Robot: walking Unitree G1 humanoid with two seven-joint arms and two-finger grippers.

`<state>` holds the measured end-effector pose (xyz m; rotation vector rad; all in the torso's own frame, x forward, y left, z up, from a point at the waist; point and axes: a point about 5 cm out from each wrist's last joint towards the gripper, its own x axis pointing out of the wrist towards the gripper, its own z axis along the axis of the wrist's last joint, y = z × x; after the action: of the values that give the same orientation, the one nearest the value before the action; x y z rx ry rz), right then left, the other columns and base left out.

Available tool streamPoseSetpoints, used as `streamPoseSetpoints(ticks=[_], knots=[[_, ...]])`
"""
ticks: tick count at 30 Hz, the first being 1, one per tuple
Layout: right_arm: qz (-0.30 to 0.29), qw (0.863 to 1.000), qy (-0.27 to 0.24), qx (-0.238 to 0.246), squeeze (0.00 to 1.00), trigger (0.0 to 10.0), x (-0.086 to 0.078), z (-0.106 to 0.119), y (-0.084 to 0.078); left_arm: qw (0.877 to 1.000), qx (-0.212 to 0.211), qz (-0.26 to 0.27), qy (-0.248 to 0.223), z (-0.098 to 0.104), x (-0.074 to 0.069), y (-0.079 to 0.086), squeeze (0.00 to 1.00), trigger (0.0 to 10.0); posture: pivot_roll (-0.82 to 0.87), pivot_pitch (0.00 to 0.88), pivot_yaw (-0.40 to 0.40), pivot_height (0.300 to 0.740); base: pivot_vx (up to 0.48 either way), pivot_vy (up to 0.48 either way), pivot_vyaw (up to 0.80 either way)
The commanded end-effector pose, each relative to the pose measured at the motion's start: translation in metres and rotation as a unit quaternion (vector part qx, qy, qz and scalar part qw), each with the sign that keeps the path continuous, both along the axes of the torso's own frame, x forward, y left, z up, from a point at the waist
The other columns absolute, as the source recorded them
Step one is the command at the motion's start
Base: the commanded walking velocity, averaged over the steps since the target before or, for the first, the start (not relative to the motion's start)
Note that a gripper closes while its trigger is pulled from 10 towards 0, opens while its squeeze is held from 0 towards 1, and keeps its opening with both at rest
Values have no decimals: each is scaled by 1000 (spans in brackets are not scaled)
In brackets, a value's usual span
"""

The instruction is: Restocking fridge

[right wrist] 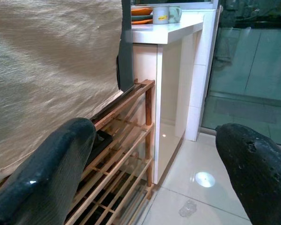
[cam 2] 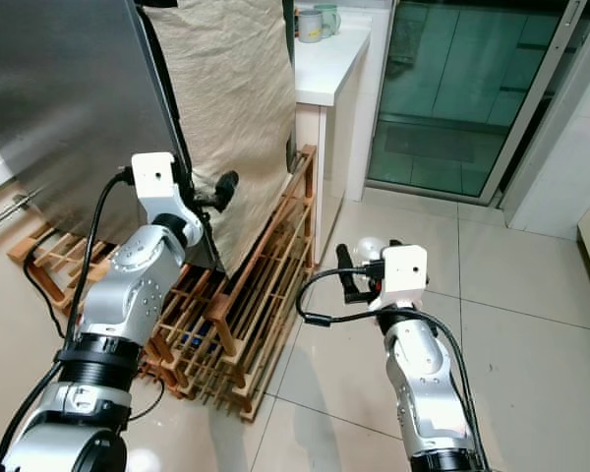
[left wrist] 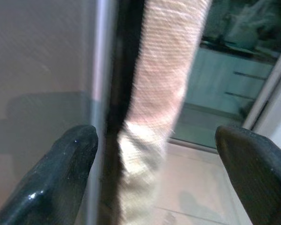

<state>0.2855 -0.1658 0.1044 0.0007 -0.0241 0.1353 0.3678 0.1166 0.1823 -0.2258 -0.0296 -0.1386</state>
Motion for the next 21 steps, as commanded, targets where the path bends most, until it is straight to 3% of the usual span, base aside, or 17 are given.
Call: streamPoseSetpoints(ticks=[1,7,11,14,21], knots=[[1,1000,-7,1,0,10000,-1,3,1,1000,0,16,-5,4,5,2,0,10000,-220,0,113,740,0,0,0],[1,1000,-7,1,0,10000,-2,3,1,1000,-1,8,-5,6,10,-3,0,10000,-223,0,112,740,0,0,0],[1,1000,-7,0,0,10000,-2,3,1,999,-9,-26,-18,12,13,-15,0,10000,-226,0,113,740,0,0,0],[1,1000,-8,-1,0,10000,-2,4,0,997,-23,-68,-33,20,14,-34,0,10000,-231,0,113,740,0,0,0],[0,1000,-8,-3,0,10000,-1,5,0,995,-27,-85,-40,24,15,-45,0,10000,-238,0,114,740,0,0,0]])
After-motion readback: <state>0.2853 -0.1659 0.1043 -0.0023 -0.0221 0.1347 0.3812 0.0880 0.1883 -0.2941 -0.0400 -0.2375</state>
